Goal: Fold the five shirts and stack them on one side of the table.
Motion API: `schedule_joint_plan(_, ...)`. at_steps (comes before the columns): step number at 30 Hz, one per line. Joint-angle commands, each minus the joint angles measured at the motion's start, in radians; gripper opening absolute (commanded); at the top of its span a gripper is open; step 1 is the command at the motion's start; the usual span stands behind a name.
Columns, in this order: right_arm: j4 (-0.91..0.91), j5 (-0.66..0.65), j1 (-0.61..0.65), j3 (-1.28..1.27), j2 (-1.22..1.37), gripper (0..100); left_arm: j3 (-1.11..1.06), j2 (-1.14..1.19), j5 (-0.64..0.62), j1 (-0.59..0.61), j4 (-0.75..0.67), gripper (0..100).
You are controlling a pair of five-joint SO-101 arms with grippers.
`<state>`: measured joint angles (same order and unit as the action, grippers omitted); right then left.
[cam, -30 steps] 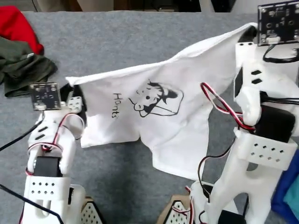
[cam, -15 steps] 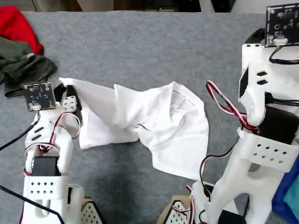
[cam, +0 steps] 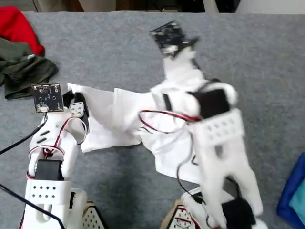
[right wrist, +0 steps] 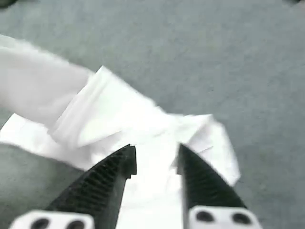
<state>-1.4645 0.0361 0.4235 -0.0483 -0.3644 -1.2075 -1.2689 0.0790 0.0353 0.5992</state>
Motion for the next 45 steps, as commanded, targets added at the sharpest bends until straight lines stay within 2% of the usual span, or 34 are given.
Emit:
schedule_joint_plan(1, -0.012, 0.029, 0.051, 0.137, 0.165, 18.8, 0.006, -0.015, -0.002, -0.003, 0.054, 2)
schedule_joint_plan(9, -0.178, 0.183, 0.056, 0.702, 0.768, 18.9, 0.0, -0.015, -0.021, -0.008, 0.121, 2)
schedule_joint_plan(13, -0.321, 0.181, 0.09, 1.05, 1.082, 18.9, -0.006, -0.015, -0.064, -0.011, 0.146, 2)
schedule_joint_plan(18, -0.319, 0.189, 0.131, 1.276, 1.308, 18.8, -0.048, -0.016, -0.086, -0.003, 0.152, 2)
schedule_joint_plan(27, -0.273, 0.233, 0.193, 1.477, 1.372, 18.8, -0.069, -0.016, -0.126, -0.003, 0.152, 2)
schedule_joint_plan(34, -0.236, 0.308, 0.231, 1.469, 1.449, 18.8, -0.072, -0.016, -0.146, -0.002, 0.164, 2)
schedule_joint_plan(45, -0.169, 0.307, 0.226, 1.477, 1.598, 18.8, -0.061, -0.016, -0.146, -0.003, 0.186, 2)
